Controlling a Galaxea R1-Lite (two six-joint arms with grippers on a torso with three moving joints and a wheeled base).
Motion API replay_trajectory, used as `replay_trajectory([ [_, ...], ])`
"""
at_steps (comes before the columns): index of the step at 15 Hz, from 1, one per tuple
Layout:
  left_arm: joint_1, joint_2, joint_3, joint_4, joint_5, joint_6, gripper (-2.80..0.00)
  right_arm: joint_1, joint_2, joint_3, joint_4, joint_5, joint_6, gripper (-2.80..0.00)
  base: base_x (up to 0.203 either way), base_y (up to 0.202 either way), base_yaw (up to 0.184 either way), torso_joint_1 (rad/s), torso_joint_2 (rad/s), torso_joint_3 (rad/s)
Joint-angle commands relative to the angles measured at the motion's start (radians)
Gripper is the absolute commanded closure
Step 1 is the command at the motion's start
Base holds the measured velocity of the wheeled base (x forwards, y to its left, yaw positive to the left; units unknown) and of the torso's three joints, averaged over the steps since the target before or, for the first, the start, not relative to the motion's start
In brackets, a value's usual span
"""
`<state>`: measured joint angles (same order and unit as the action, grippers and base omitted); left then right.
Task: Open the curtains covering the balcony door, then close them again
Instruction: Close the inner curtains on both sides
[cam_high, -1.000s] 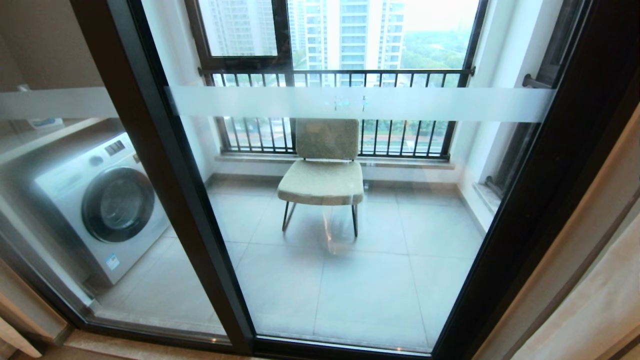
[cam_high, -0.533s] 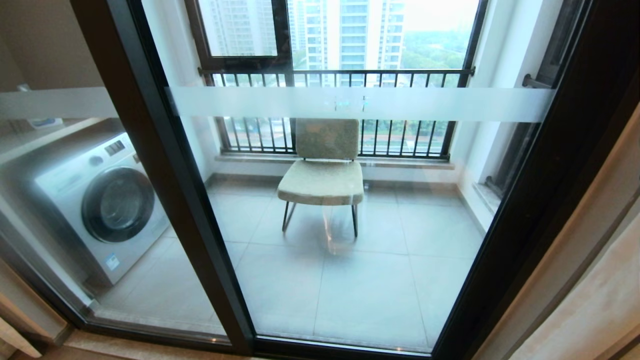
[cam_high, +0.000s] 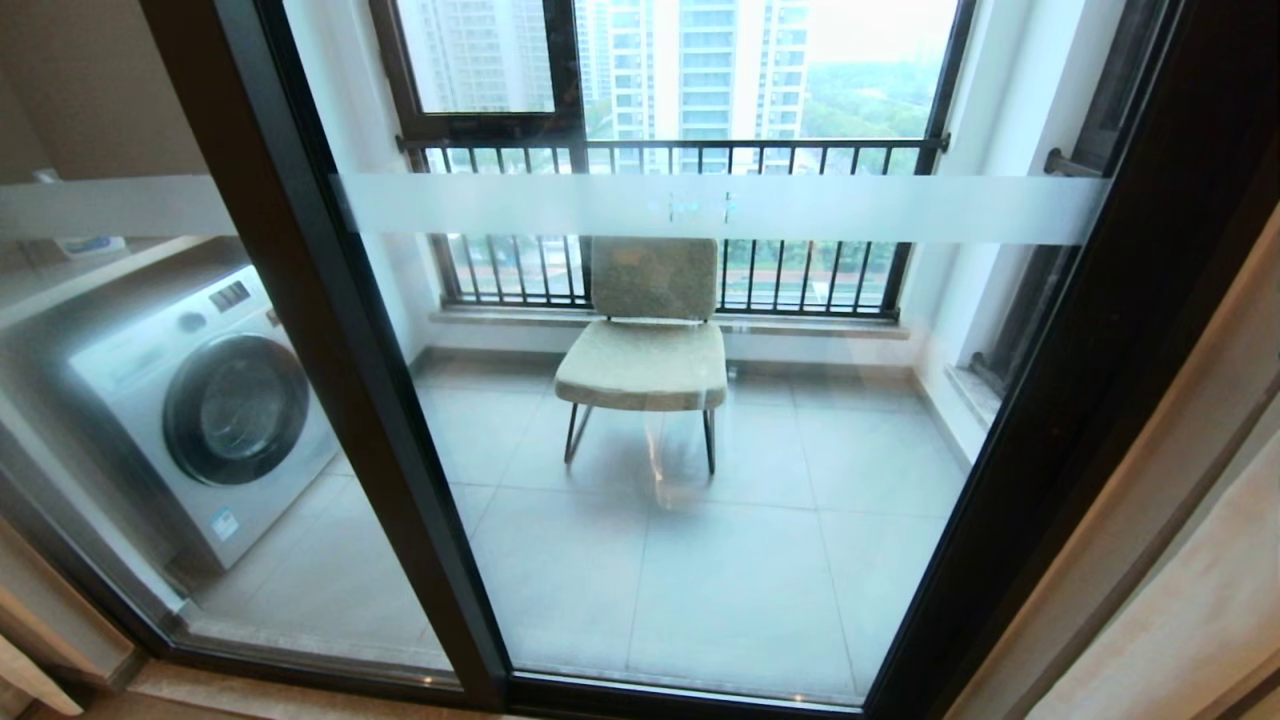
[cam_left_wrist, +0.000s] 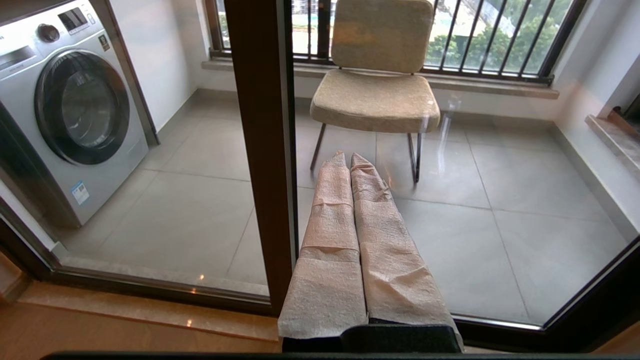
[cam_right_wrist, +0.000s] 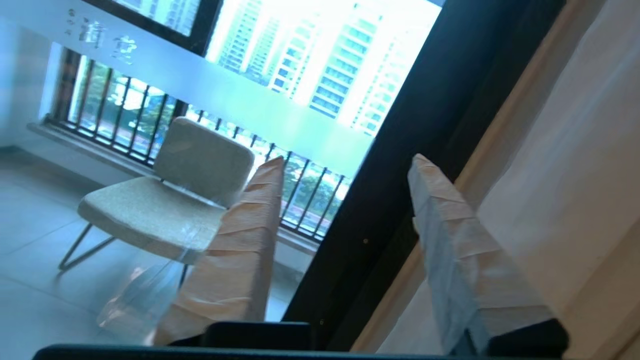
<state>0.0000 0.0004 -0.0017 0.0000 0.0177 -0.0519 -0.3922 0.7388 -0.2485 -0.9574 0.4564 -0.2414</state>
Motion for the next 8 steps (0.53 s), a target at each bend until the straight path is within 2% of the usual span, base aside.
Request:
replay_trajectory([
  [1,0.0,0.0,0.0,0.0,-0.001,-0.002,0.0,0.08,0.004,0.013,0.013,0.002,-0.001,0.0,0.0,0.0,0.0,0.0,0.0,0.0],
  [3,0.0,0.0,0.0,0.0,0.001,0.0,0.0,0.189,-0.021,0.039,0.063,-0.029,-0.001,0.0,0.0,0.0,0.0,0.0,0.0,0.0],
  [8,0.0,0.0,0.0,0.0,0.001,-0.001,0.0,0.487,-0.131,0.155,0.218,-0.298,0.019,0.0,0.0,0.0,0.0,0.0,0.0,0.0],
])
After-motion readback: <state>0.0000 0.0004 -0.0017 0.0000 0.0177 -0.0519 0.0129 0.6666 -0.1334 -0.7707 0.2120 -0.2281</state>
